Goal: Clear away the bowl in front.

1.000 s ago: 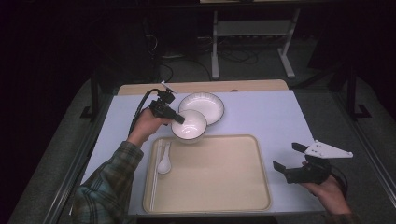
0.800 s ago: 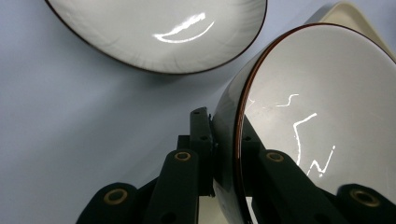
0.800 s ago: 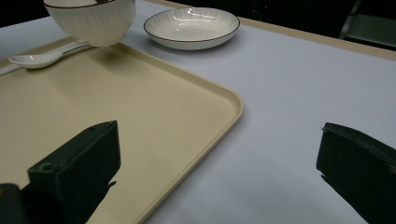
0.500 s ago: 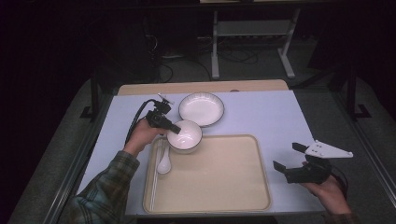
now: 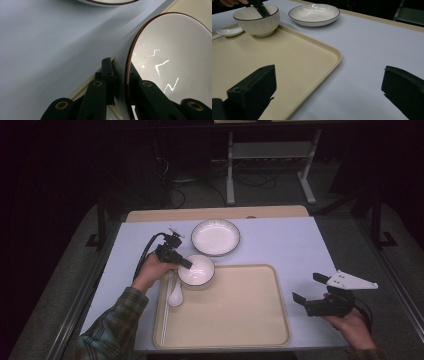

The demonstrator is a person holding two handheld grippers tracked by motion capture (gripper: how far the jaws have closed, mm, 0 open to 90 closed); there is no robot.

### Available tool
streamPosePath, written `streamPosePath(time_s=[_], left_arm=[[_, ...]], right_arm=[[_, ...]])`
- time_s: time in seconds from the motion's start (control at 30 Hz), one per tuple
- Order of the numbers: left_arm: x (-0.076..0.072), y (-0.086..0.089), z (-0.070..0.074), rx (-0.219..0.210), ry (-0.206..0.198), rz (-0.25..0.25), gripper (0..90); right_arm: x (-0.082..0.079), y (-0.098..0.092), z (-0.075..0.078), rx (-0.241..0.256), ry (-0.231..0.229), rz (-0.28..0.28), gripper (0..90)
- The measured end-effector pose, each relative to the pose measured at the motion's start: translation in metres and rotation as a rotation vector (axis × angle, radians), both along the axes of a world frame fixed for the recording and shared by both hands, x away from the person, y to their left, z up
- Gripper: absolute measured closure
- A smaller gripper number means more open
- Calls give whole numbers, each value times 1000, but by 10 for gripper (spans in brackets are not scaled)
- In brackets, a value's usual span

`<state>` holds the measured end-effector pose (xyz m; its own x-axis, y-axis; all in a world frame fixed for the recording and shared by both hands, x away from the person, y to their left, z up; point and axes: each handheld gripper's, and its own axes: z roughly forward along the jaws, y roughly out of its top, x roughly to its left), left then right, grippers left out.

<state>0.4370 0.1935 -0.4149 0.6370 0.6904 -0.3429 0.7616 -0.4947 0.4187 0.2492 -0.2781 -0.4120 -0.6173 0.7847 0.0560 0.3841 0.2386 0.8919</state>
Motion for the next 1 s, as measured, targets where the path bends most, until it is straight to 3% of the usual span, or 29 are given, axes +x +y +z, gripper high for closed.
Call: streamPosePath(time_s=[0.23,0.37,0.77,1.0], left_arm=[[-1,1,-1,-5,-3,-1,819],[0,4,-1,-39,9,-4,797],[6,12,19,-103,-56,35,469],[16,12,29,-126,-80,74,343]], right_arm=[[0,0,0,-2,1,-1,0],[0,0,0,-3,-1,0,0],[-1,0,0,-4,-1,-2,0],[-1,0,0,-4,1,-4,0]])
